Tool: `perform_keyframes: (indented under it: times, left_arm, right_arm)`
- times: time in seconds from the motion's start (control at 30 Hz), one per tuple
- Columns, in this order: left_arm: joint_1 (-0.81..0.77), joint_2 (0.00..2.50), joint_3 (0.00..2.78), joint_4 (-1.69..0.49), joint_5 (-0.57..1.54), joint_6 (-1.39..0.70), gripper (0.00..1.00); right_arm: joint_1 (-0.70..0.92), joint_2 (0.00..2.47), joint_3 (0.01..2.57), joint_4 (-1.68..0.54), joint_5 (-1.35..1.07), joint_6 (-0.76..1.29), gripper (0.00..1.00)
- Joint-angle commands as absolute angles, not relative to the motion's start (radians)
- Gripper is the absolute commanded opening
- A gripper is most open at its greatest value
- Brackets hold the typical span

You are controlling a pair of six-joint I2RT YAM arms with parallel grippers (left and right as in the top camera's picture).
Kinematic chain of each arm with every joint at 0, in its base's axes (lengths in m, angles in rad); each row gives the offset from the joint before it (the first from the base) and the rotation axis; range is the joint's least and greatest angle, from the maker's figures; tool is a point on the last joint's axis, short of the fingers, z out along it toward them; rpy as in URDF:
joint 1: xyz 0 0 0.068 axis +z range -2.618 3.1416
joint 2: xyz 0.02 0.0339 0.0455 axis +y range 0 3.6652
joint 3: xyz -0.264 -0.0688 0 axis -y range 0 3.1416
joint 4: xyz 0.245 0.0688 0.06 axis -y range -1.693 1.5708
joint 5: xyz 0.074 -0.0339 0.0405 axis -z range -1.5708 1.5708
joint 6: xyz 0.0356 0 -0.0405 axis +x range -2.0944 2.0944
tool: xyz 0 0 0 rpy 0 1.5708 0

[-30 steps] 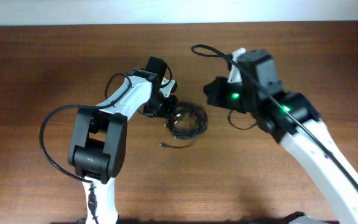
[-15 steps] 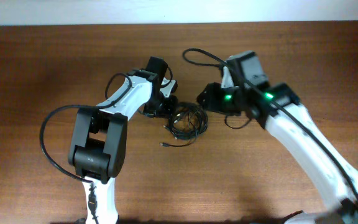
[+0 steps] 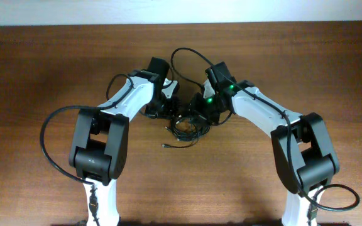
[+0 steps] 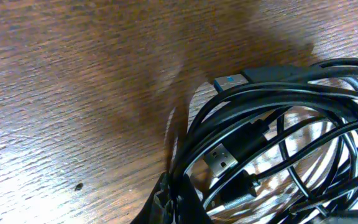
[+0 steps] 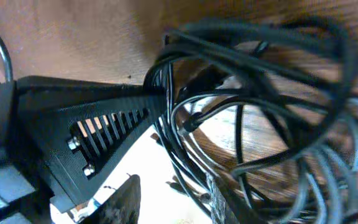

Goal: Untangle cables

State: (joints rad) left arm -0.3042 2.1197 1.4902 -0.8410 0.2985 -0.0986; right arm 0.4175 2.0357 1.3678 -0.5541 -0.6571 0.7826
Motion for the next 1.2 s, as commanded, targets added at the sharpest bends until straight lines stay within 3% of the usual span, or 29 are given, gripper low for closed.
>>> perform_keyframes:
  times: [0.0,0.47,0.53,0.63,0.73,0.8,1.03,1.17]
  left_arm:
    - [-0.298,2.128,1.489,-0.839,0.292,-0.105,0.0]
    - [-0.298,2.128,1.489,-0.839,0.292,-0.105,0.0]
    - [-0.298,2.128,1.489,-0.839,0.292,-0.105,0.0]
    - [-0.298,2.128,1.489,-0.839,0.292,-0.105,0.0]
    - [-0.298,2.128,1.489,-0.839,0.291,-0.105,0.0]
    - [-0.298,2.128,1.489,-0.839,0.292,-0.105,0.0]
    - [-0.298,2.128,1.489,-0.839,0.292,-0.105,0.0]
    - [-0.298,2.128,1.489,-0.839,0.292,-0.105,0.0]
  right_arm:
    - [0.363,2.036,1.375,-0.589,-0.666,0.736,0.36]
    - [0.374,2.051,1.373,-0.532,-0.613,0.742,0.36]
    - [0.374,2.069,1.372,-0.51,-0.595,0.741,0.33]
    - [0.363,2.074,1.372,-0.449,-0.572,0.741,0.15]
    - [0.348,2.075,1.371,-0.376,-0.586,0.737,0.11]
    - [0.345,2.083,1.371,-0.367,-0.588,0.738,0.04]
    - [0.348,2.09,1.324,-0.272,-0.59,0.741,0.05]
    - [0.348,2.092,1.32,-0.273,-0.567,0.704,0.19]
